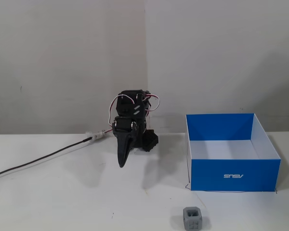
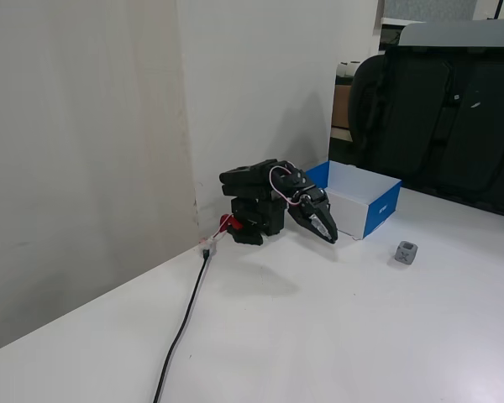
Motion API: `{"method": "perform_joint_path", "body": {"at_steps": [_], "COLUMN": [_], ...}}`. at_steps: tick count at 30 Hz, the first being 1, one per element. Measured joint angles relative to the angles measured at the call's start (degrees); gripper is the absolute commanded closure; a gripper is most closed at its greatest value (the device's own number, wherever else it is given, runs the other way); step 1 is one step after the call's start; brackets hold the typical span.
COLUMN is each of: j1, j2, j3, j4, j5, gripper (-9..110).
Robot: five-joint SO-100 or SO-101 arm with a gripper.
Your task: Pick the gray block and keep it in the box.
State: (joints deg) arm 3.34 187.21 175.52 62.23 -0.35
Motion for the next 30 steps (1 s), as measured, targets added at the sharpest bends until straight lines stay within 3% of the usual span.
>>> {"method": "perform_joint_path", "body": {"at_steps": [30], "j1": [-1.05], "j2": [0.0], "j3": [0.0], "j4": [0.0], "j5": [0.0], "gripper": [99]}}
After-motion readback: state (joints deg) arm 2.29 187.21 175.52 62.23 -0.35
